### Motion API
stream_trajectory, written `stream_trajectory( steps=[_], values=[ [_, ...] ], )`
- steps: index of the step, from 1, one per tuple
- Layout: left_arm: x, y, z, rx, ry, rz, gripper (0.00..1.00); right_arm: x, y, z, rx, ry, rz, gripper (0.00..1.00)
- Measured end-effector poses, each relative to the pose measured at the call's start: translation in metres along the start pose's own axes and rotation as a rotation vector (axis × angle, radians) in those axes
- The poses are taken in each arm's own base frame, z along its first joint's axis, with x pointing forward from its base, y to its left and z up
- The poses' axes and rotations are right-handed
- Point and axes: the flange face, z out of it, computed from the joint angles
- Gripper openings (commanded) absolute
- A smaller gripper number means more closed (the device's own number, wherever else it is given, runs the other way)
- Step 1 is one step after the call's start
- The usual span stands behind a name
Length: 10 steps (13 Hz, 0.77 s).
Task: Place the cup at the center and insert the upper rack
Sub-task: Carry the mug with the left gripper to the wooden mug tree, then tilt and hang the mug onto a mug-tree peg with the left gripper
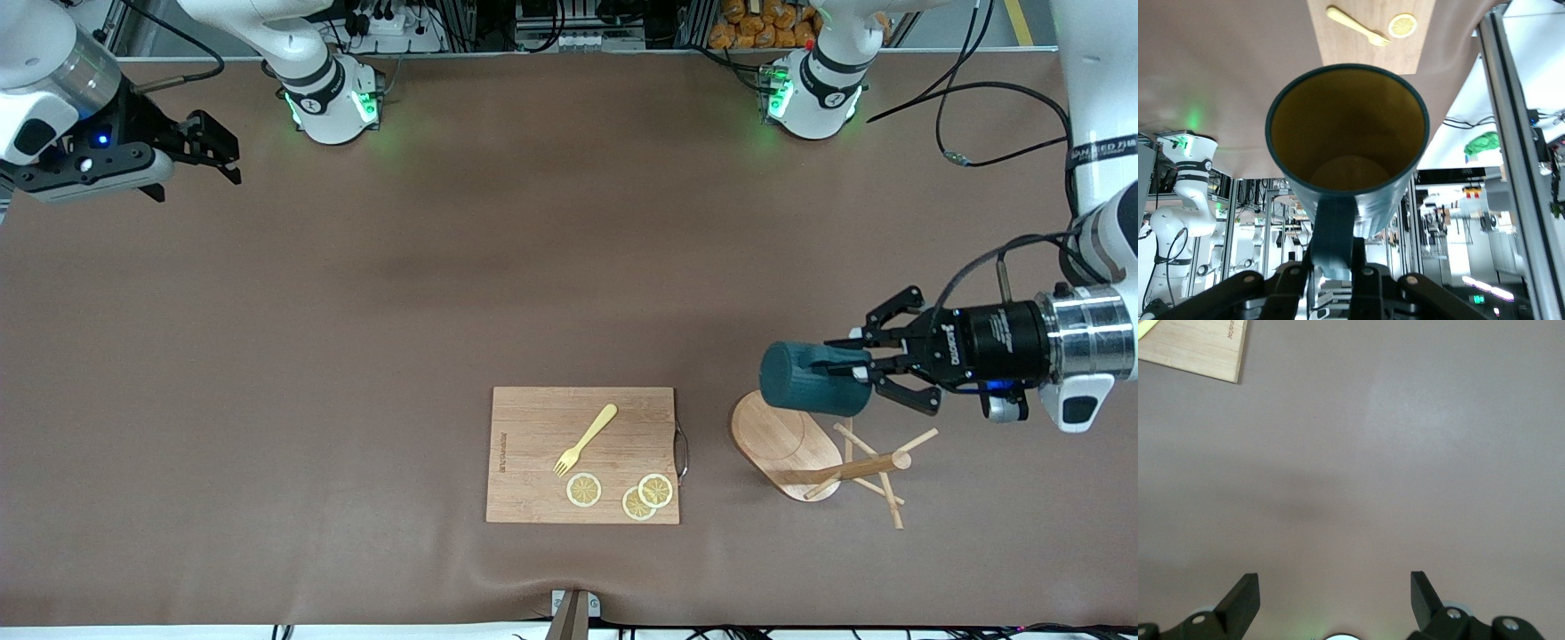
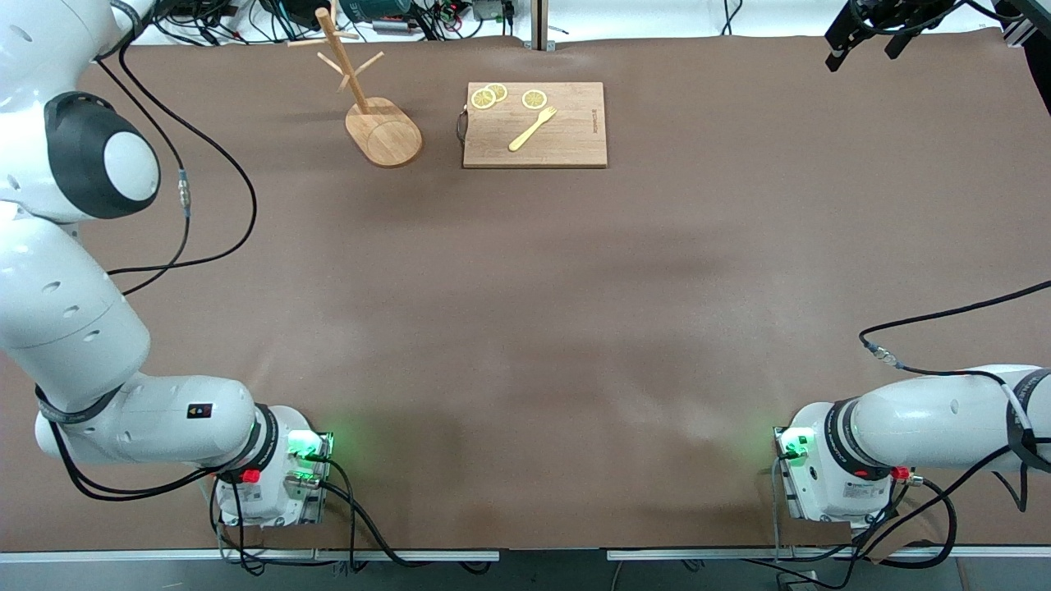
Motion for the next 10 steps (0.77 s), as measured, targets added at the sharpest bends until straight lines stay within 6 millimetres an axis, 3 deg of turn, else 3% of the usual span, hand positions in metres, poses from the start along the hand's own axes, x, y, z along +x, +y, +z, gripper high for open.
stream_trajectory(
  steps=[3,7,10],
  values=[
    [0.026,0.006,0.001,-0.008,-0.035,0.033,0.00,-0.011,0.003,-0.011,0.000,-0.001,0.009,1.00],
    [0.046,0.009,0.011,0.004,-0.042,0.076,0.00,-0.020,0.030,-0.015,0.006,-0.006,0.068,1.00],
    [0.067,0.011,0.015,0.008,-0.045,0.077,0.00,-0.021,0.038,-0.015,0.006,-0.007,0.086,1.00]
  ],
)
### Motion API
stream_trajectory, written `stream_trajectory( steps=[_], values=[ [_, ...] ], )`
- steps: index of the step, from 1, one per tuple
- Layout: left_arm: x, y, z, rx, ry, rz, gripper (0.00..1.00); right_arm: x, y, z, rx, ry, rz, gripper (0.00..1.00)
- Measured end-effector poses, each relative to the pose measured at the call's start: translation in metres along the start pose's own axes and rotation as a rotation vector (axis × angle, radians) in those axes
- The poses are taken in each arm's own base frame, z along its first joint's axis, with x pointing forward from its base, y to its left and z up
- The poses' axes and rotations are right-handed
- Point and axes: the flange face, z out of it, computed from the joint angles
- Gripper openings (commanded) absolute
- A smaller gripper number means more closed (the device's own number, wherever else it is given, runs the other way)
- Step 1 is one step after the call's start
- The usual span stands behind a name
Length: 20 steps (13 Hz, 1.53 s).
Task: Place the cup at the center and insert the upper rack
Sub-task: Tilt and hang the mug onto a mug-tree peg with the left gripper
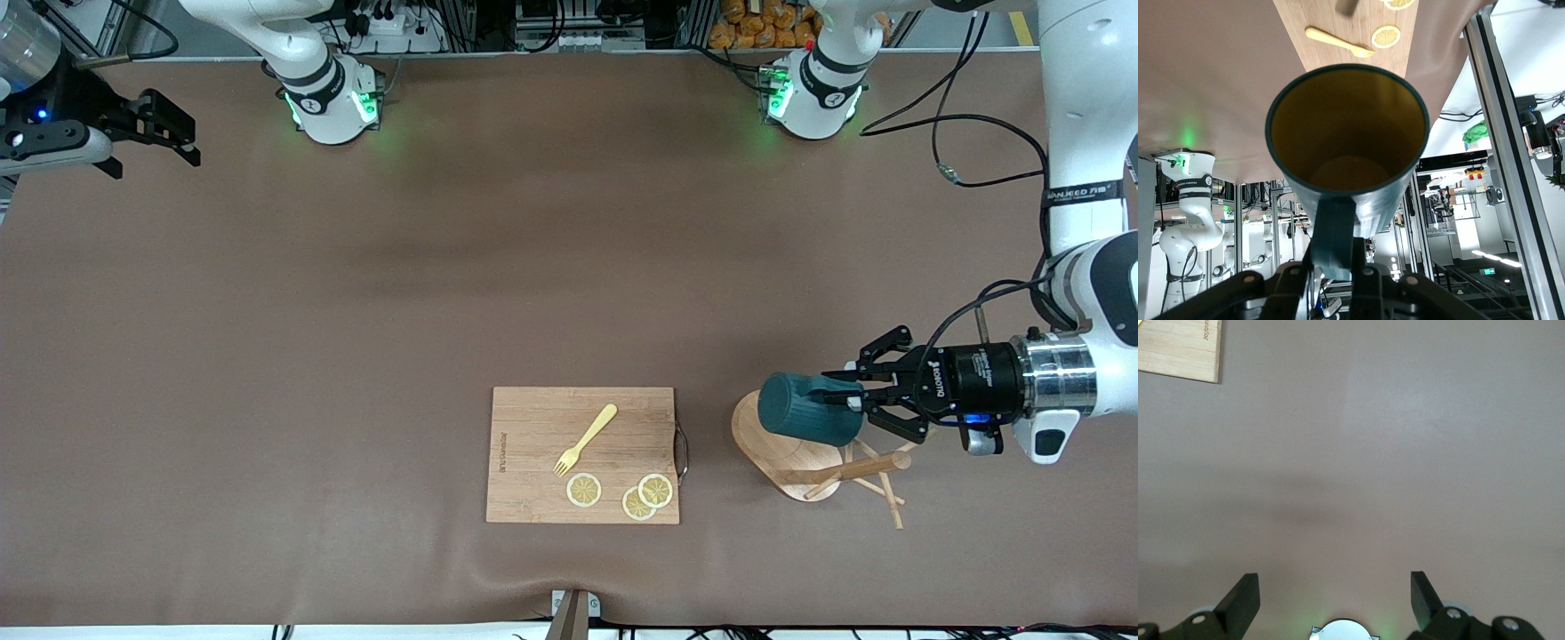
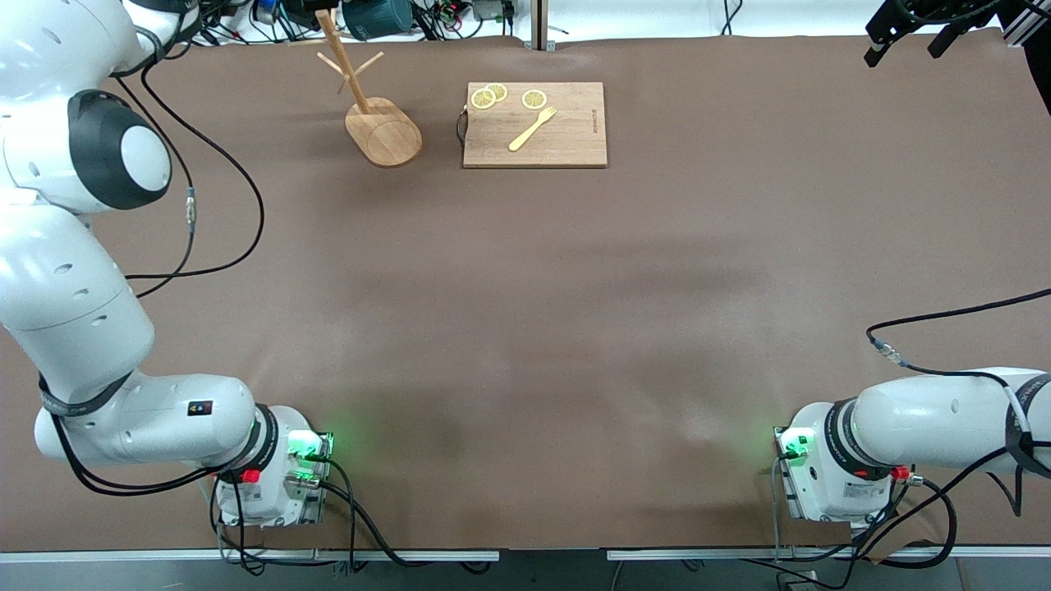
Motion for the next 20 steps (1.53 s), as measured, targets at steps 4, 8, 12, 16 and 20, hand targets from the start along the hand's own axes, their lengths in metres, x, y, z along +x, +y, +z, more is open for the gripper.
stream_trajectory(
  steps=[4,8,12,16,20],
  values=[
    [0.023,0.000,0.004,0.006,-0.004,0.001,0.00,-0.003,0.027,0.002,0.003,-0.007,0.070,1.00],
    [0.039,0.000,-0.005,-0.006,-0.004,0.006,0.00,-0.007,0.041,0.003,0.007,-0.020,0.131,1.00],
    [0.057,-0.001,-0.012,-0.016,-0.005,0.040,0.00,-0.006,0.041,0.005,0.008,-0.027,0.135,1.00],
    [0.075,-0.003,-0.021,-0.028,-0.006,0.044,0.00,-0.007,0.039,0.006,0.008,-0.038,0.131,1.00],
    [0.085,-0.004,-0.025,-0.032,-0.008,0.051,0.00,-0.007,0.038,0.007,0.008,-0.046,0.130,1.00]
  ],
)
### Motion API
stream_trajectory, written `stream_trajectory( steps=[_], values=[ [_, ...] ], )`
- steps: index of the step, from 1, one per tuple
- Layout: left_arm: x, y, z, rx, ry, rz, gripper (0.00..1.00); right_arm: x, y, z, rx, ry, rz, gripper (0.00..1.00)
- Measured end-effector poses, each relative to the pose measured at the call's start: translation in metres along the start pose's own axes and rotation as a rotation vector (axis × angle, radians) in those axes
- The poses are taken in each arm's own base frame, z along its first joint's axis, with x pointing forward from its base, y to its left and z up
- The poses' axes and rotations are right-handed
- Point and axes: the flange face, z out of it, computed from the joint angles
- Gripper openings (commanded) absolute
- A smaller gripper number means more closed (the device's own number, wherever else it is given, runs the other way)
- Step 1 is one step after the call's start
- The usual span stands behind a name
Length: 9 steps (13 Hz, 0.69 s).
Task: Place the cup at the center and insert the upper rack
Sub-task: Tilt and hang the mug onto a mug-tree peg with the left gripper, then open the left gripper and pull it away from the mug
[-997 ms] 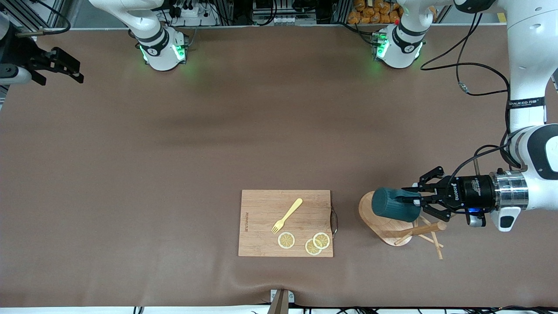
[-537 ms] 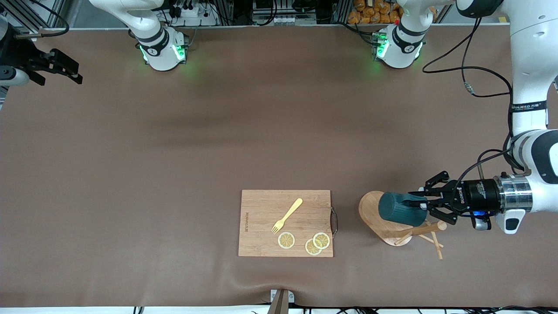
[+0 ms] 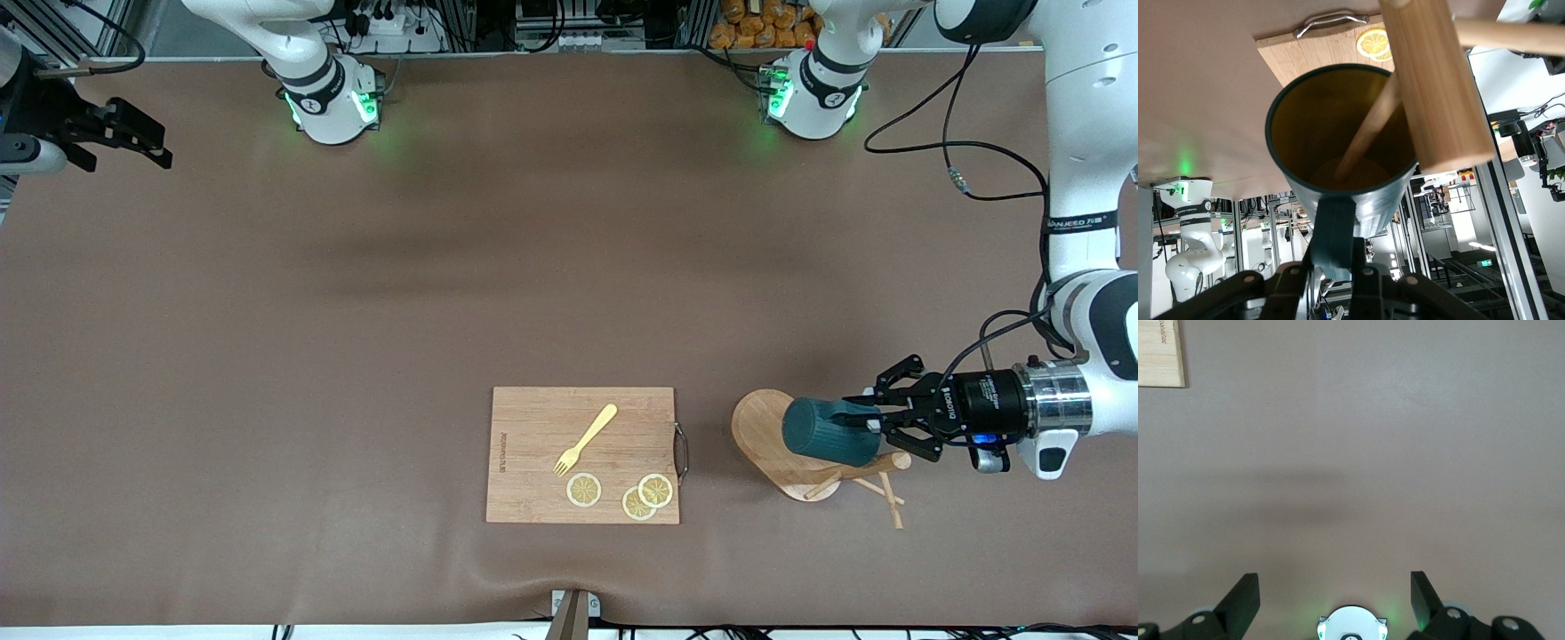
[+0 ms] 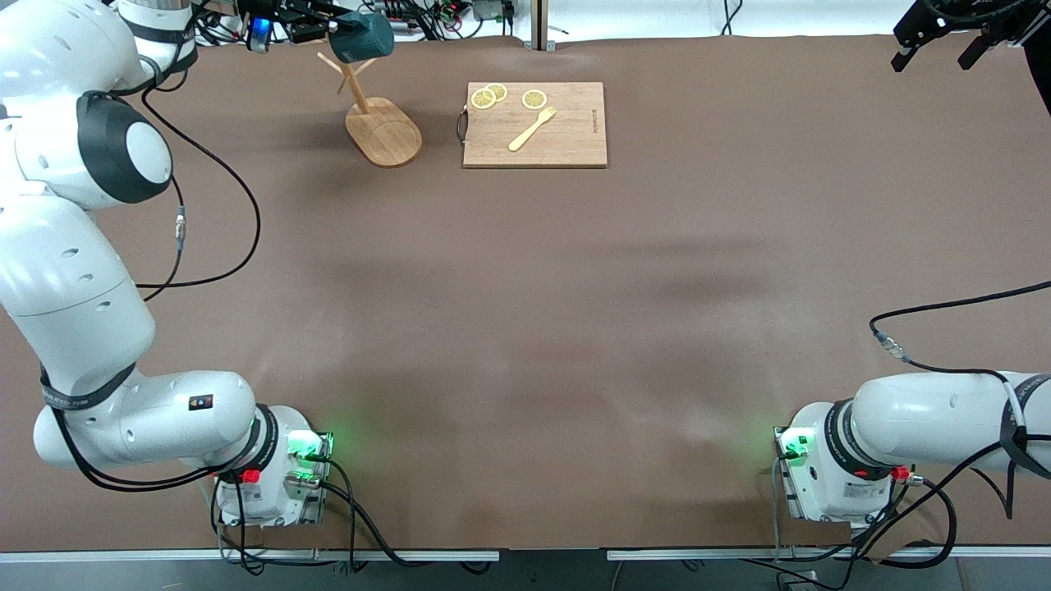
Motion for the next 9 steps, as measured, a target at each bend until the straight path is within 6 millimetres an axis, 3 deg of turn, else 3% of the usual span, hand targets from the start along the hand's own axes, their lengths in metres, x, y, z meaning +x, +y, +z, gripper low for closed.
stream_trajectory(
  steps=[9],
  values=[
    [0.029,-0.005,-0.003,-0.013,-0.032,0.006,0.00,-0.001,0.000,0.000,0.000,-0.003,0.000,1.00]
  ],
)
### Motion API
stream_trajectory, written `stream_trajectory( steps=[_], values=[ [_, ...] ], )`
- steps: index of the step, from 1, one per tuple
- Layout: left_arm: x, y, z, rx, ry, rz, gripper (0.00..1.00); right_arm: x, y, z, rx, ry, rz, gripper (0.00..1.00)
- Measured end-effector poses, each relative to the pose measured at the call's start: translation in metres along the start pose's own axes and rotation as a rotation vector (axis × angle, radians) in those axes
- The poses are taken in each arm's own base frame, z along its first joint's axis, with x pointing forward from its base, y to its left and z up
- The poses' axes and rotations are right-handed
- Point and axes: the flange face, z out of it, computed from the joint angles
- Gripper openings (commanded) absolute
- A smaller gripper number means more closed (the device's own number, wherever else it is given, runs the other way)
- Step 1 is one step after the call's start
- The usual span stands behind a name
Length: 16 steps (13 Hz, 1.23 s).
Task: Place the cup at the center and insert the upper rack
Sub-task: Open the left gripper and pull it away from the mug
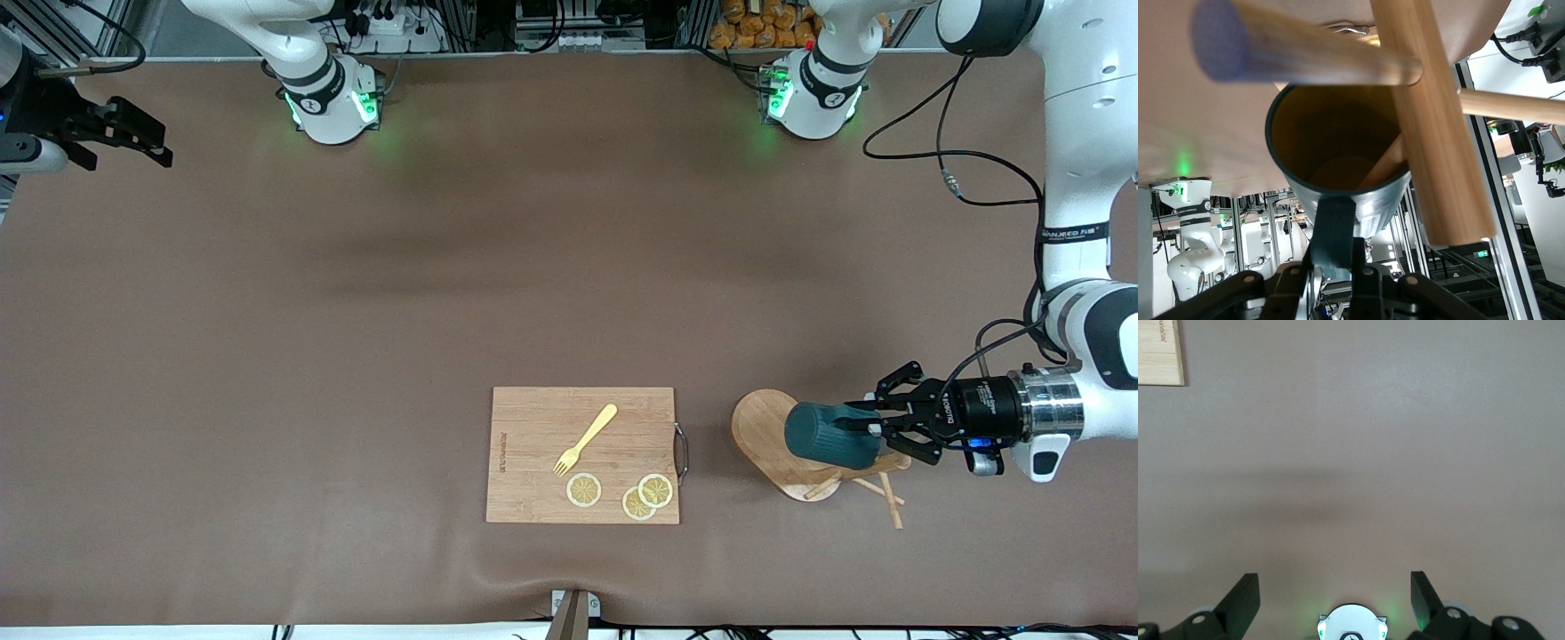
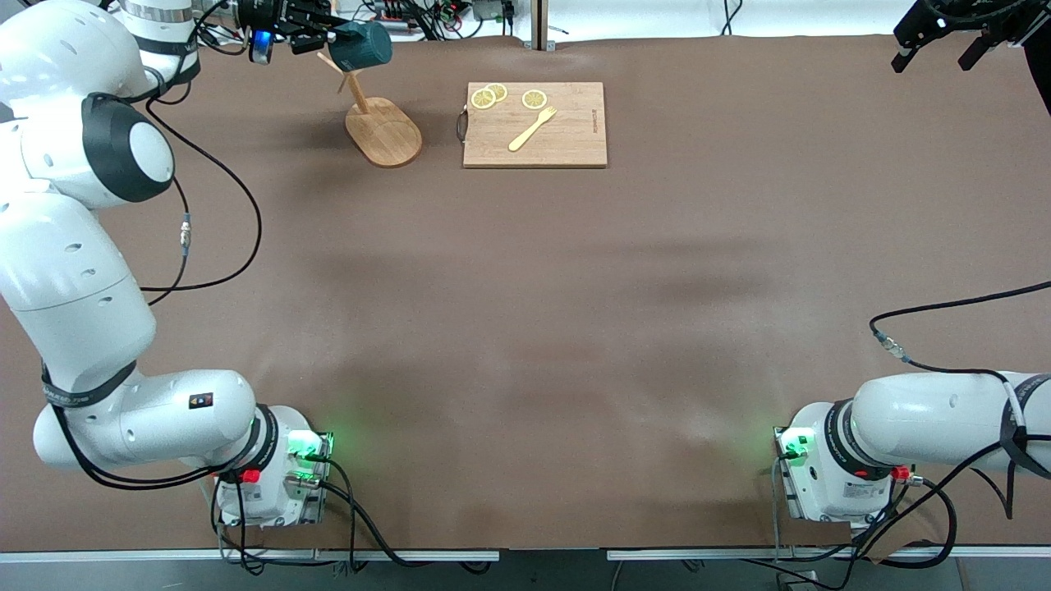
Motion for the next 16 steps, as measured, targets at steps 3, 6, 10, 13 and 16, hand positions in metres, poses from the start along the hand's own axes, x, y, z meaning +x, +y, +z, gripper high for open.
stream_trajectory(
  steps=[3,6,10,13,16],
  values=[
    [0.001,0.000,-0.004,-0.008,-0.003,-0.003,0.14,0.000,-0.002,-0.001,-0.001,0.001,-0.003,1.00],
    [0.002,0.000,-0.006,-0.012,-0.003,-0.004,0.78,-0.001,-0.001,0.000,-0.001,-0.004,-0.002,1.00],
    [0.003,0.000,-0.010,-0.016,-0.004,-0.004,1.00,-0.002,-0.015,0.001,-0.005,-0.017,-0.029,1.00],
    [-0.002,-0.007,-0.025,0.019,-0.050,-0.002,1.00,-0.002,-0.024,0.001,-0.009,-0.019,-0.049,1.00],
    [-0.015,-0.017,-0.067,0.034,-0.092,-0.011,1.00,-0.003,-0.034,0.002,-0.011,-0.020,-0.073,1.00]
  ],
)
